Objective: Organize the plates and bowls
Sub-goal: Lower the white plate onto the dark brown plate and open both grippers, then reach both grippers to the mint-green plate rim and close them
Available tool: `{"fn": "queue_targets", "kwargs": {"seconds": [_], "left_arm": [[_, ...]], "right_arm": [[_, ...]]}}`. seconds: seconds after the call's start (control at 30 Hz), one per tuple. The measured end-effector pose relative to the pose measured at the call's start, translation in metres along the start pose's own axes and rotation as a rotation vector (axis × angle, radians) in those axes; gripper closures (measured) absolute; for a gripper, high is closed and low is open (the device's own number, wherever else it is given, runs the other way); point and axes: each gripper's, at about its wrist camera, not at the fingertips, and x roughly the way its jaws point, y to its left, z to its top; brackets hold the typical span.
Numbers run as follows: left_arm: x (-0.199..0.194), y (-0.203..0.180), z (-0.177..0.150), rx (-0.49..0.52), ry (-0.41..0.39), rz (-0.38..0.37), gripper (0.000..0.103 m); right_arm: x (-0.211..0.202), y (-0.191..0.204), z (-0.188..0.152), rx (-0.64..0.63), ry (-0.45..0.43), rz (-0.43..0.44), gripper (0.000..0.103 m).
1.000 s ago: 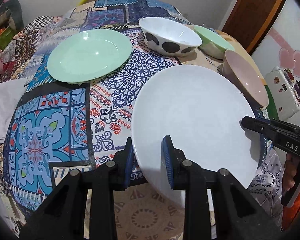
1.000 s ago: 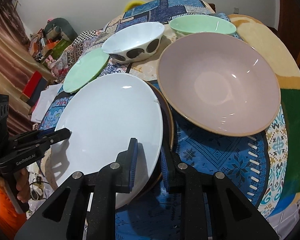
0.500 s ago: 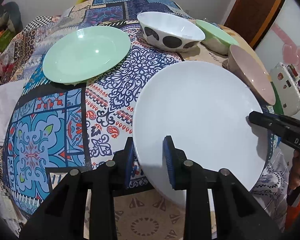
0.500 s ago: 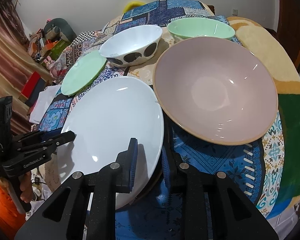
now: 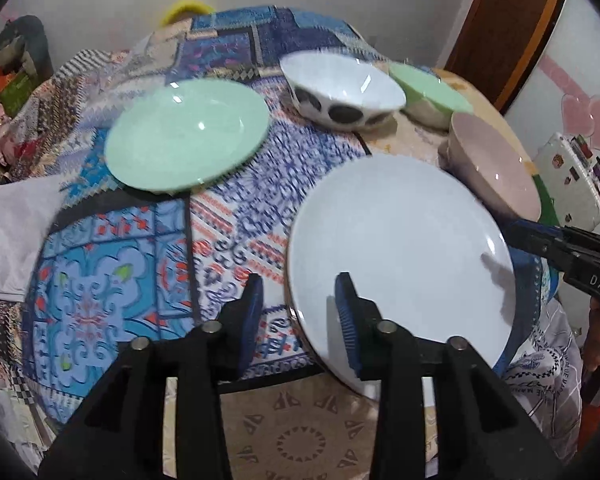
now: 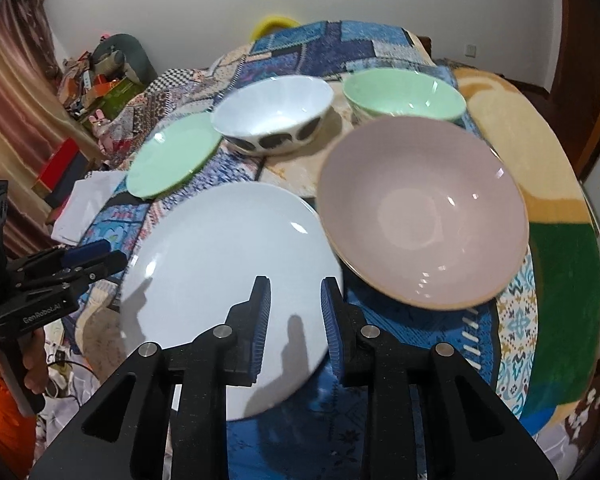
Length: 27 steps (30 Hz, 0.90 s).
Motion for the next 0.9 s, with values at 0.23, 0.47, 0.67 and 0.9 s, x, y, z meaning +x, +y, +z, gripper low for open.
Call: {"fn": "queue_targets", "kwargs": {"seconds": [0.23,0.47,0.67,0.9], "left_arm": [[-0.038,0.027,0.011,-0.030,-0.105,0.033,0.035],[-0.053,0.065,0.029,-0.071,-0.167,0.107,0.016],[-0.040,0.103,0.048,-0.107,-0.166,0.138,0.015],[0.001,0.143,0.067,-0.120,-0.114,0.149,0.015]], "right_arm": [[0.002,0.028,0.022,-0.039,-0.049,0.026,0.059],[0.023,0.055,0.046,-0.080,-0.053,0.057,0.058],[0.053,0.076,0.064,-0.101,-0.021,0.076,0.055],[0.097,0.095,0.087,-0.118,0.041,0.075,0.055]]}}
